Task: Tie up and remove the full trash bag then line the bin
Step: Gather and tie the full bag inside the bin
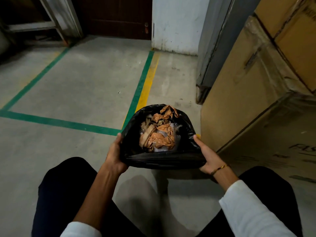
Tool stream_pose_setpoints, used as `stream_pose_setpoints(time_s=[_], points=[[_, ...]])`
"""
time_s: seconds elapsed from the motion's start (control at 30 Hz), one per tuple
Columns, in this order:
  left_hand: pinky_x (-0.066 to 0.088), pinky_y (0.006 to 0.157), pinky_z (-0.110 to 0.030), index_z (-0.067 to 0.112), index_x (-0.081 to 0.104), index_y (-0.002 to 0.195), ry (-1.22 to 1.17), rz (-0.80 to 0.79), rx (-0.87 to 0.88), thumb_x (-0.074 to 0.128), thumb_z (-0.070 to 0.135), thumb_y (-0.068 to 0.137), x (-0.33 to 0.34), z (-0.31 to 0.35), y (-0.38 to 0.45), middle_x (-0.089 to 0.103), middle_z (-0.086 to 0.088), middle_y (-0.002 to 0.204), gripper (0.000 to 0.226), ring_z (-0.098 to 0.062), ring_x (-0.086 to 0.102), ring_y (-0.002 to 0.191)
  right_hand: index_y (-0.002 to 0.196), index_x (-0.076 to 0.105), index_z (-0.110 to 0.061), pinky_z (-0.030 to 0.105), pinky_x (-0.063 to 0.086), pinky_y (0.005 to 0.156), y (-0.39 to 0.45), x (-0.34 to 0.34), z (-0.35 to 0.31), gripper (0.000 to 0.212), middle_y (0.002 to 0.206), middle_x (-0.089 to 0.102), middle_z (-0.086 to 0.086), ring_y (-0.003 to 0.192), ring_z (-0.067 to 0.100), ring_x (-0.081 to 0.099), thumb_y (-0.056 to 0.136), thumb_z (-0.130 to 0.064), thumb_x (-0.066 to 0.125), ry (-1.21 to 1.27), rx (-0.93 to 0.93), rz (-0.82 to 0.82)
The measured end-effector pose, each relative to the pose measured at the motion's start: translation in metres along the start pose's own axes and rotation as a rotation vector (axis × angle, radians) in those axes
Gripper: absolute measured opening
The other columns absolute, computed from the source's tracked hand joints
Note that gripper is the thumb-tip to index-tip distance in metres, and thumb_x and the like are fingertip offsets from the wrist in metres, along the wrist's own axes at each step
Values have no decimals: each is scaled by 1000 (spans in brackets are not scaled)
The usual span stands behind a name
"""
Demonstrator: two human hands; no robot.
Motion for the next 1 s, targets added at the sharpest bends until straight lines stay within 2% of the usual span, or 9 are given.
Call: stream_pose_setpoints(time_s=[0.17,0.33,0.4,0.53,0.67,0.8,0.87,0.93,1.0], points=[[55,70,-37,4,61,123,188,125,112,54,20,95,-1,14,0,70,-17,114,33,-29,68,86,114,69,-12,49,52,94,8,-5,-14,35,110,72,16,103,33,68,86,-33,69,-135,-109,6],[50,62,-34,8,59,115,230,130,82,45,18,99,-7,33,2,71,-12,94,24,-23,65,75,111,68,-10,41,56,83,23,-7,-26,28,104,74,15,99,32,70,92,-30,61,-176,-118,-1],[50,62,-35,9,60,108,309,136,100,47,18,97,-10,39,5,68,-13,99,20,-24,62,77,113,66,-7,40,55,84,25,-7,-33,27,109,72,17,102,33,68,93,-24,60,-157,-160,-25],[50,55,-29,11,58,101,451,152,224,45,8,96,-7,53,3,64,-10,85,15,-23,59,69,110,65,-4,37,55,72,24,-9,-45,20,102,72,20,93,35,69,91,-10,60,-137,-350,50],[50,54,-28,11,61,97,514,197,373,41,-3,93,-1,58,-1,67,-14,82,25,-27,62,67,97,60,-12,33,53,69,20,-4,-50,12,99,70,14,91,27,68,93,-3,53,-353,-549,149],[47,56,-27,10,60,92,489,213,422,41,0,95,4,60,1,65,-12,82,22,-23,59,67,93,54,-8,34,51,64,18,-4,-56,7,91,66,14,85,26,64,93,-2,51,-504,-696,242],[44,55,-27,11,58,88,415,208,409,41,6,95,6,60,1,63,-10,79,19,-21,57,65,90,52,-17,42,54,69,20,-8,-59,8,88,64,12,86,31,64,91,-9,55,-538,-743,299],[45,60,-30,13,64,86,333,178,348,44,14,94,10,57,-1,69,-5,72,22,-20,60,64,85,51,-23,49,54,78,23,-12,-60,13,87,65,12,94,39,64,90,-12,57,-463,-747,319],[48,67,-31,10,70,98,290,85,290,46,23,95,16,55,0,75,-3,75,28,-19,66,69,88,58,-23,43,53,82,24,-14,-59,8,93,69,13,97,35,66,93,-17,60,-264,-647,230]])
Point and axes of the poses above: each hand's wrist, its own y-axis towards the middle knuckle, its own x-axis out of the palm, z = x × y, the point moved 7 cm from there along y, towards the middle knuckle
